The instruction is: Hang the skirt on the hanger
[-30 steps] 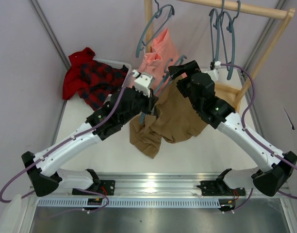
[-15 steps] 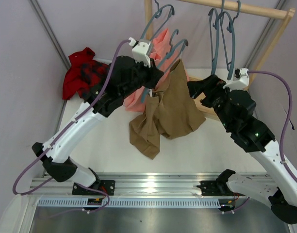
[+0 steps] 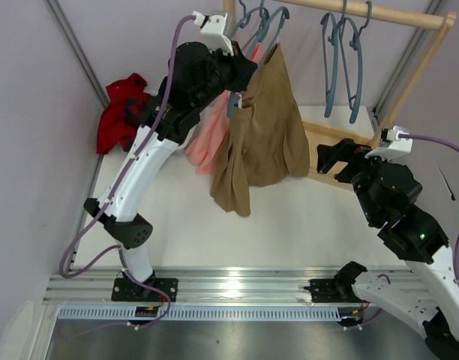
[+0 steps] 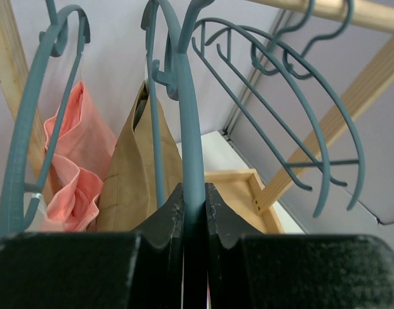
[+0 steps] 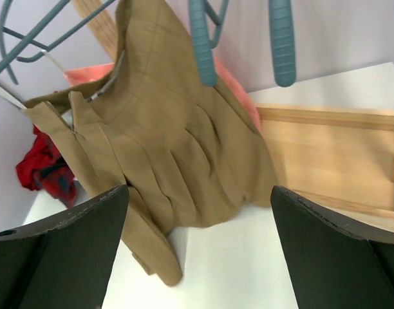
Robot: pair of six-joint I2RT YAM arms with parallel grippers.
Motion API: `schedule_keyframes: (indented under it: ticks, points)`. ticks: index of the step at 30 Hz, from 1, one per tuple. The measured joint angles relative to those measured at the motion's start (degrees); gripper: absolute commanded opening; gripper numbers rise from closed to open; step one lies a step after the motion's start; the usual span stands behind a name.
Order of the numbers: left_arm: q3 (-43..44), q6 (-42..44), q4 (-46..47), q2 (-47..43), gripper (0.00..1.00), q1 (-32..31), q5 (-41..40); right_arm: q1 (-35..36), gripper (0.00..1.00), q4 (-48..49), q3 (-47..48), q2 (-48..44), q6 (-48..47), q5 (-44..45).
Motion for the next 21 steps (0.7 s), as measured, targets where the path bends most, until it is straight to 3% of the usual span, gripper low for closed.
schedule_keyframes:
  ticks: [13,21]
  points:
    - [3.41,-2.14,8.96,9.46,0.0,1.79,2.4,-0.92,0.99,-0.07,-7.26,0.2,-2.19,-0.35]
    - [5.88,-2.32,15.08,15.23,0.0,2.1,1.27,-1.2,0.99,-0.04,-11.96,-4.26,-2.21,-0.9]
